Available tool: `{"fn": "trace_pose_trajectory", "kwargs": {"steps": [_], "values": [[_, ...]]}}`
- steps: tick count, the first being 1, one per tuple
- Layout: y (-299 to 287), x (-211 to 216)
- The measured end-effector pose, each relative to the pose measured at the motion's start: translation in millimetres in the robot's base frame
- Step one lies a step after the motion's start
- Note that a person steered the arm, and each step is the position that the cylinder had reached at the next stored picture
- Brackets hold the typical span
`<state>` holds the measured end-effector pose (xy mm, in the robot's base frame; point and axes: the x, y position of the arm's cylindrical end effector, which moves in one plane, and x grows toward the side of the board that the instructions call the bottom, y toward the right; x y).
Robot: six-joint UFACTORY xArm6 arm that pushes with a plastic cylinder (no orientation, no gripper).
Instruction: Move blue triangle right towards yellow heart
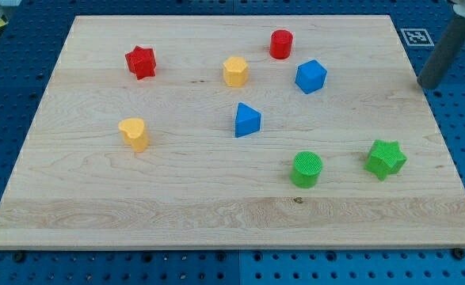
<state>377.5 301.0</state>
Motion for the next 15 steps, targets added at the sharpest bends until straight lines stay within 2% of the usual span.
{"fn": "trace_pose_trajectory", "kwargs": {"steps": [3,6,8,9,11,14,15], "values": [[-90,2],[-104,42],[-159,52],[-166,54],[-224,75],[-312,75],[-289,75]]}}
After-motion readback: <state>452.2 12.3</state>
